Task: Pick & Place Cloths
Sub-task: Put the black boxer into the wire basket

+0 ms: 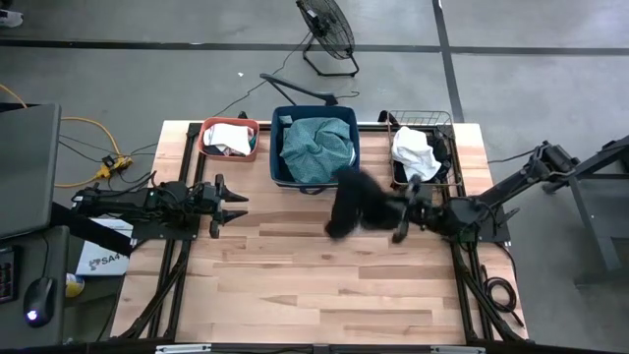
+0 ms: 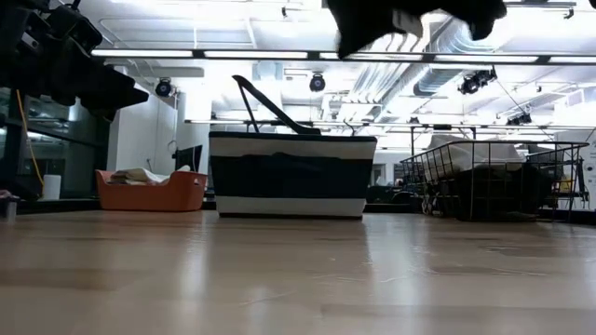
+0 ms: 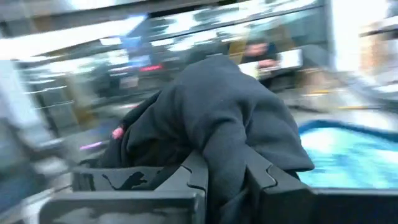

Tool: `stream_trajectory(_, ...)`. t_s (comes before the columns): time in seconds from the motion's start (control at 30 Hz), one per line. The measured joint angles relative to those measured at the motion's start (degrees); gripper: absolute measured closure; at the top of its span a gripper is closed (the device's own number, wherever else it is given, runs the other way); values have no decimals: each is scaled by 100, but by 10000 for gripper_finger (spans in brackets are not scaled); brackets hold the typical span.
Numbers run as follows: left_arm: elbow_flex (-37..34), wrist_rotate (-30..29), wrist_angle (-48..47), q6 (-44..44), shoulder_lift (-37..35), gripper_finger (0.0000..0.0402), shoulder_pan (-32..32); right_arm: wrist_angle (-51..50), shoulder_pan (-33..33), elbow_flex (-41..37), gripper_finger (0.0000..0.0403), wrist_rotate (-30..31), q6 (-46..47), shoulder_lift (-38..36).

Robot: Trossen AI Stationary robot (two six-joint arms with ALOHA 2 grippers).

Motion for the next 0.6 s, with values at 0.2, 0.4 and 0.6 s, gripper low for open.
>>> stream_trajectory(0.2,0,0,-2,-2,0,223,0,25,-46,2,373,2870,-1466,-344)
stream_trajectory(0.4,0,0,-4,0,0,223,0,18,-480,2,373,4370,-3311,-713)
stream_trajectory(0.6,0,0,-4,-38,2,223,0,5,-1485,2,373,4369,-4296,-837)
